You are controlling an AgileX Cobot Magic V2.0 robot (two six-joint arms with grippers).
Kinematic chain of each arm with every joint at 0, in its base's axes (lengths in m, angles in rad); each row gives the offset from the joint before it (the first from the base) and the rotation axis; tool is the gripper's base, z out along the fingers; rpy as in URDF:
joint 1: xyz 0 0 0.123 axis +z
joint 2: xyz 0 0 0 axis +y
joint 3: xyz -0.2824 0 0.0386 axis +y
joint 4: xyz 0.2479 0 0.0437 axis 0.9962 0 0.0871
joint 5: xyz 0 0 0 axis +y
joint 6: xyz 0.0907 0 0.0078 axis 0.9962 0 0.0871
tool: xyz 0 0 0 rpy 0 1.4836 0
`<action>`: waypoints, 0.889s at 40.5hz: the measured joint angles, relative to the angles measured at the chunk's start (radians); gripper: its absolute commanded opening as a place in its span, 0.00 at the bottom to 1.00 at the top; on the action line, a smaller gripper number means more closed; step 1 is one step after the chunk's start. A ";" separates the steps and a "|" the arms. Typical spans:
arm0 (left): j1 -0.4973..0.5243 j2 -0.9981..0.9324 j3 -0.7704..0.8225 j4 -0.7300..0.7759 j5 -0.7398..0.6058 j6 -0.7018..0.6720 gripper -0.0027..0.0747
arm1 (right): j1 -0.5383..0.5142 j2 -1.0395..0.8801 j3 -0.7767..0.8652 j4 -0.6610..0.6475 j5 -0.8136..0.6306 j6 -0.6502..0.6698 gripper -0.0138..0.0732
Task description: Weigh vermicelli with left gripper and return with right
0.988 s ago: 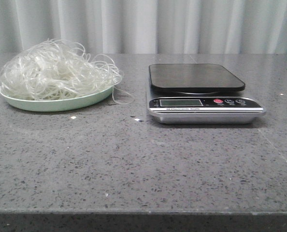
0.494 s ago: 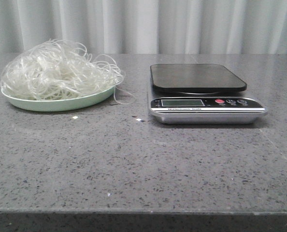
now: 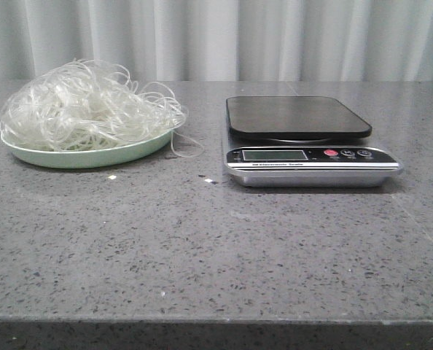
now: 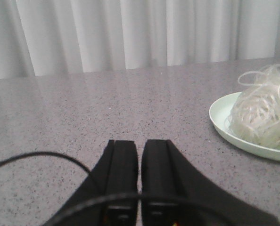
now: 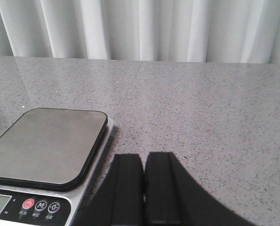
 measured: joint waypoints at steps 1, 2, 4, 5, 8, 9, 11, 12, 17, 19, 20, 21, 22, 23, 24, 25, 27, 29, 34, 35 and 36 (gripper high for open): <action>0.000 -0.011 0.024 0.000 -0.008 0.000 0.22 | 0.000 0.000 0.000 0.000 0.000 0.000 0.33; 0.000 -0.025 0.040 0.000 -0.024 0.000 0.22 | 0.000 0.000 0.000 0.000 0.000 0.000 0.33; -0.004 -0.055 0.054 0.000 -0.008 0.000 0.22 | 0.000 0.000 0.000 0.000 0.000 0.000 0.33; -0.008 -0.069 0.054 0.000 -0.008 0.000 0.22 | 0.000 0.000 0.000 0.000 0.000 0.000 0.33; -0.020 -0.129 0.054 0.000 0.021 0.000 0.22 | 0.000 0.000 0.000 0.000 0.000 0.000 0.33; -0.022 -0.144 0.054 0.000 0.037 0.000 0.22 | 0.000 0.000 0.000 0.000 0.000 0.000 0.33; -0.030 -0.154 0.054 0.000 0.055 0.000 0.22 | 0.000 0.000 0.002 0.000 0.000 0.000 0.33; -0.030 -0.154 0.054 0.000 0.060 0.000 0.22 | 0.000 0.000 0.002 0.000 0.000 0.000 0.33; -0.033 -0.154 0.054 0.000 0.068 0.000 0.22 | 0.000 0.000 0.002 0.000 0.000 0.000 0.33; -0.033 -0.154 0.054 0.000 0.068 0.000 0.22 | 0.000 0.000 0.002 0.000 0.000 0.000 0.33; -0.033 -0.154 0.054 0.000 0.066 0.000 0.22 | 0.000 0.000 0.002 0.000 0.000 0.000 0.33; -0.033 -0.154 0.054 0.000 0.061 0.000 0.22 | 0.000 0.000 0.002 0.000 0.000 0.000 0.33; -0.033 -0.154 0.054 0.000 0.059 0.000 0.22 | 0.000 0.000 0.002 0.000 0.000 0.000 0.33; -0.033 -0.154 0.054 0.000 0.056 0.000 0.22 | 0.000 0.000 0.002 0.000 0.000 0.000 0.33; -0.033 -0.154 0.054 0.000 0.054 0.000 0.22 | 0.000 0.000 0.002 0.000 0.000 0.000 0.33; -0.033 -0.154 0.054 0.000 0.051 0.000 0.22 | 0.000 0.000 0.002 0.000 0.000 0.000 0.33; -0.033 -0.154 0.054 0.000 0.049 0.000 0.22 | 0.000 0.000 0.002 0.000 0.000 0.000 0.33; -0.033 -0.154 0.054 0.000 0.048 0.000 0.22 | 0.000 0.000 0.002 0.000 0.000 0.000 0.33; -0.033 -0.154 0.054 0.000 0.048 0.000 0.22 | 0.000 0.000 0.002 0.000 0.000 0.000 0.33; -0.033 -0.154 0.054 0.000 0.047 0.000 0.22 | 0.000 0.000 0.002 0.000 0.000 0.000 0.33; -0.033 -0.154 0.054 0.000 0.047 0.000 0.22 | 0.000 0.000 0.002 0.000 0.000 0.000 0.33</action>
